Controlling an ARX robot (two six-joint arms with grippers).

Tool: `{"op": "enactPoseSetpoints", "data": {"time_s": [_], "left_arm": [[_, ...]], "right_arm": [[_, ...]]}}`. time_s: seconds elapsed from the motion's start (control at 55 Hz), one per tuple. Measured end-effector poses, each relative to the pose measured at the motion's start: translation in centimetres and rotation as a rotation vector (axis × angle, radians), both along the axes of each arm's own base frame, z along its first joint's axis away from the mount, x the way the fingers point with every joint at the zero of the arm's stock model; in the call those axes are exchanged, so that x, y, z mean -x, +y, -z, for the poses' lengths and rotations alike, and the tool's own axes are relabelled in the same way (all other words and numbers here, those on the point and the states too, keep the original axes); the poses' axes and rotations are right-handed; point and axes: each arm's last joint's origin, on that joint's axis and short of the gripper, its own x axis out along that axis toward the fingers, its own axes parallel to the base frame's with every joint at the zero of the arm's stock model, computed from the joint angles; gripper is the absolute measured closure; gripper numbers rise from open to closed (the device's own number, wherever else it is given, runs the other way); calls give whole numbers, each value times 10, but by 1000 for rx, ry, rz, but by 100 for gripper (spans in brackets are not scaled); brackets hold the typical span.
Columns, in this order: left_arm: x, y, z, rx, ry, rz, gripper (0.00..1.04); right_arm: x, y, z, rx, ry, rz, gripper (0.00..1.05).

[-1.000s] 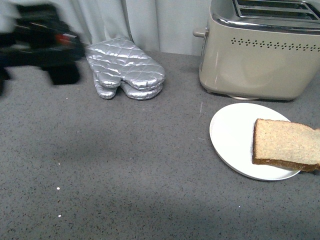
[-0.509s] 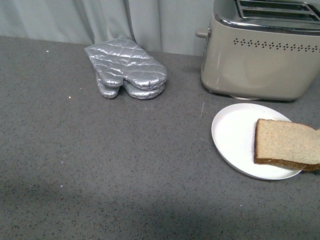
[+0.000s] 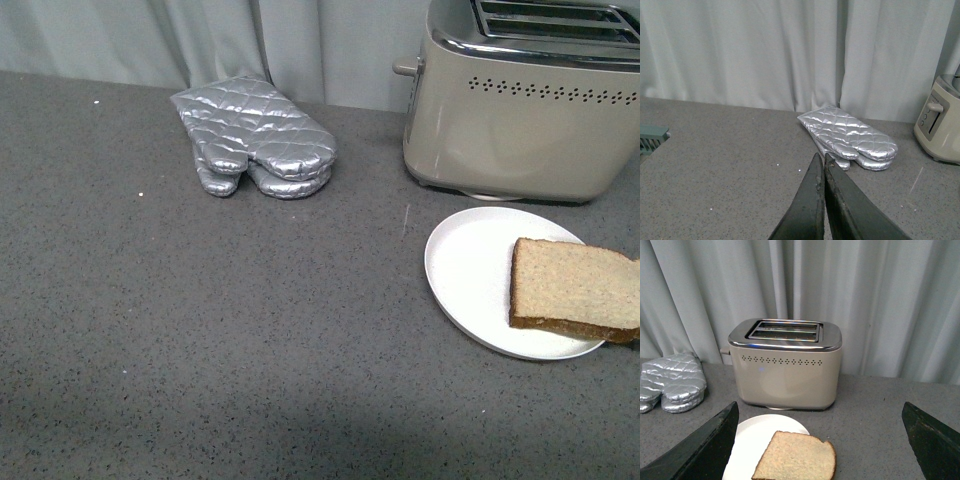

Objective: Put bread into toaster

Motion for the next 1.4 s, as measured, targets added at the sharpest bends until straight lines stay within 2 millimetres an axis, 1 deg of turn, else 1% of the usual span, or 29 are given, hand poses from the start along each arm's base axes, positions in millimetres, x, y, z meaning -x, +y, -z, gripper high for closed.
{"op": "enactPoseSetpoints", "data": {"time_s": [0.273,0.855,0.945,1.0,1.127,1.164,1.2,1.218,1.291,1.364,1.4], "left_arm": [[9,0,-1,0,-5,-1,101],[20,0,-1,0,-6,-1,101],[28,0,4,0,29,2,101],[30,0,2,0,3,2,101],[31,0,2,0,2,2,101],[31,0,2,0,2,2,98],[31,0,2,0,2,2,91],[31,0,2,0,2,2,89],[31,0,2,0,1,1,77],[31,0,2,0,0,2,64],[31,0,2,0,1,2,53]], "right_arm": [[0,0,0,0,0,1,10],[0,0,0,0,0,1,10],[0,0,0,0,0,1,10],[0,0,0,0,0,2,10],[0,0,0,0,0,1,10],[0,0,0,0,0,1,10],[0,0,0,3,2,3,10],[0,0,1,14,25,17,10],[-4,-1,1,77,150,32,10],[-19,-6,1,69,244,24,10],[-31,-10,1,49,292,29,10]]}}
